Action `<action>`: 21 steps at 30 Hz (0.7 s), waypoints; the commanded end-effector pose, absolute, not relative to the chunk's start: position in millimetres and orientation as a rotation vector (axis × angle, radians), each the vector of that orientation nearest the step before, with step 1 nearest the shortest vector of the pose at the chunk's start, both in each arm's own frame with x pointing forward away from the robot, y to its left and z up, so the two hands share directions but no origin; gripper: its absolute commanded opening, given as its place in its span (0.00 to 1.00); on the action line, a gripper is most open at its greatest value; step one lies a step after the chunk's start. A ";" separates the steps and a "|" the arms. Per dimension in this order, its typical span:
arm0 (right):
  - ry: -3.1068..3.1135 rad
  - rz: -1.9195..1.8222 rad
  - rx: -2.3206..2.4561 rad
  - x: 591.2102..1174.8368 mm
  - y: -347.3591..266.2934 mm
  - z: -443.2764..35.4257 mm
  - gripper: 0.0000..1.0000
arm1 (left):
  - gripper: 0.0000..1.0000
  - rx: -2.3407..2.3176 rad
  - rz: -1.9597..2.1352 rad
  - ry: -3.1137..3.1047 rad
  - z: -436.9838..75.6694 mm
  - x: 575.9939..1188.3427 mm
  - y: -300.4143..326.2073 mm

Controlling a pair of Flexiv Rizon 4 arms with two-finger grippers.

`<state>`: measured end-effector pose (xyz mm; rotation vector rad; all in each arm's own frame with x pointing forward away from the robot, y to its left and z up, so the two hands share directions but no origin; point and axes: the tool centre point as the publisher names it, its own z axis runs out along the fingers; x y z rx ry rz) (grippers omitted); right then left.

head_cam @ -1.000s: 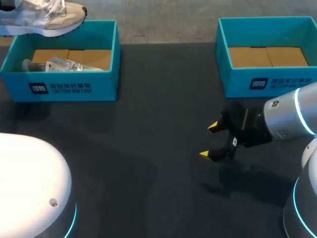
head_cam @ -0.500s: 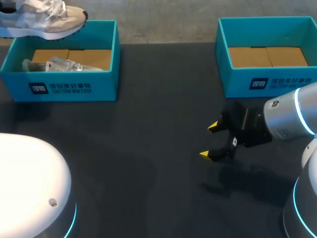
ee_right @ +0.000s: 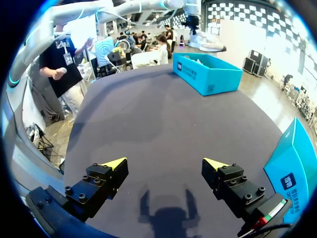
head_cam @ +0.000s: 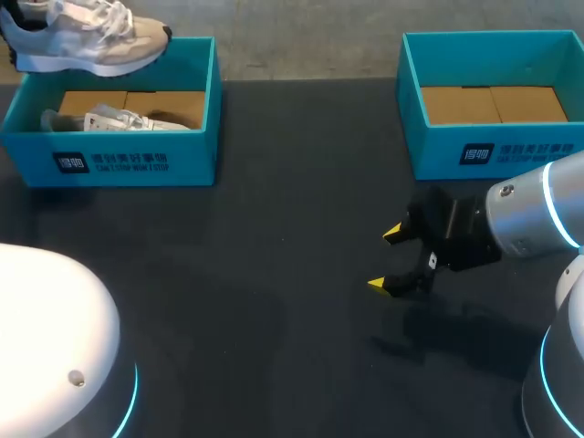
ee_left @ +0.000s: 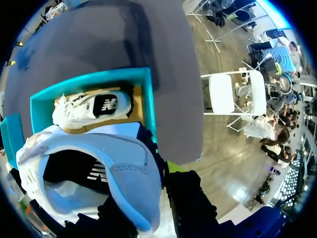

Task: Take the shoe out of the shoebox, open the shoe tongue, remove and reinsert the insole, then place the shoe into the shoebox

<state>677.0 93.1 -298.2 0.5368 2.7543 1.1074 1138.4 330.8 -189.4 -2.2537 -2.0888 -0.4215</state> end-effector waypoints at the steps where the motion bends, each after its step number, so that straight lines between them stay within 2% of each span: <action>1: 2.753 1.104 0.539 676.2 93.9 -298.4 1.00 | 0.00 -2.257 -0.365 -2.093 -203.5 1159.0 331.1; 21: 2.753 1.104 0.539 676.2 93.9 -298.4 1.00 | 0.00 -2.290 -0.458 -2.074 -259.9 1186.8 309.1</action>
